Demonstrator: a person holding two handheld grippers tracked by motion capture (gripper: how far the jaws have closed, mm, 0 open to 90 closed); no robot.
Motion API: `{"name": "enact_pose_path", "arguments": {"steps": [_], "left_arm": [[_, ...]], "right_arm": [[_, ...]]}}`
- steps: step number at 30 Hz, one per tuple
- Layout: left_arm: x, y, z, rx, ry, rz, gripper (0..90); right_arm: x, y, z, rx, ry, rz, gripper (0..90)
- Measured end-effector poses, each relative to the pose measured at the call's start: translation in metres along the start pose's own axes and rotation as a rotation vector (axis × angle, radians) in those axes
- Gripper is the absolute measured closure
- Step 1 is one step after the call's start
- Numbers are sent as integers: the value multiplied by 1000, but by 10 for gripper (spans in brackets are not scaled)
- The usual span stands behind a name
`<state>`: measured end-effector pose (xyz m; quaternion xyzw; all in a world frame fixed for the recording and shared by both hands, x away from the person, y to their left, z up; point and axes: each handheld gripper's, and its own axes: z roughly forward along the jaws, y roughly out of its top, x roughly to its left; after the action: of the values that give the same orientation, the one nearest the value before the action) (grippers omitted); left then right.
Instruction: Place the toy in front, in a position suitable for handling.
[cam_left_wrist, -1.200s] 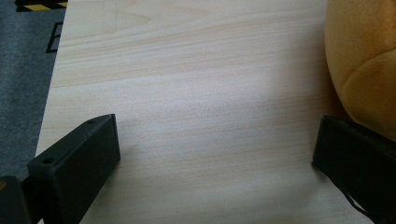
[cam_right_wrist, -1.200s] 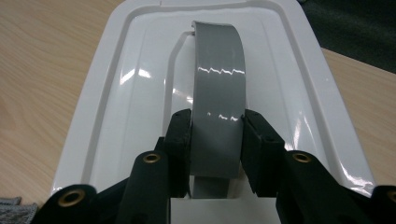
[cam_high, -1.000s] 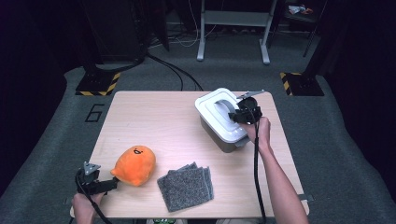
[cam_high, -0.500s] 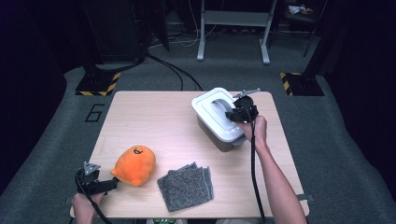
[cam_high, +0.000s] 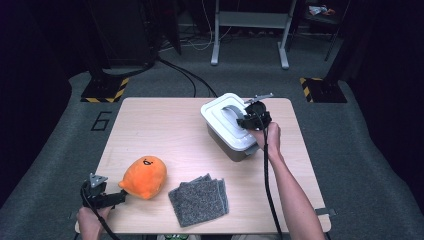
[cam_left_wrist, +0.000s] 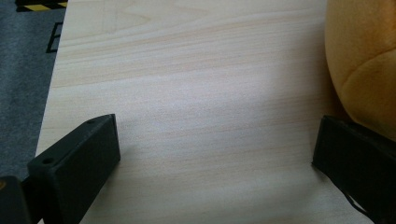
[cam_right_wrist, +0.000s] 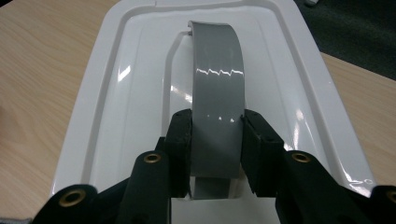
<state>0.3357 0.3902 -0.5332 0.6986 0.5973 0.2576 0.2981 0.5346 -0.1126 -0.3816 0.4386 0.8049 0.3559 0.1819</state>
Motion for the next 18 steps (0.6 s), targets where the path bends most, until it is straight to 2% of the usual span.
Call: {"name": "enact_pose_path", "arguments": {"steps": [1, 4, 14, 18], "left_arm": [[0, 0, 0, 0, 0, 0, 0], [0, 0, 0, 0, 0, 0, 0], [0, 0, 0, 0, 0, 0, 0], [0, 0, 0, 0, 0, 0, 0]], "right_arm": [[1, 1, 1, 2, -1, 9, 657], [3, 4, 3, 5, -3, -12, 656], [10, 9, 10, 1, 7, -6, 658], [12, 11, 13, 2, 11, 16, 658]]}}
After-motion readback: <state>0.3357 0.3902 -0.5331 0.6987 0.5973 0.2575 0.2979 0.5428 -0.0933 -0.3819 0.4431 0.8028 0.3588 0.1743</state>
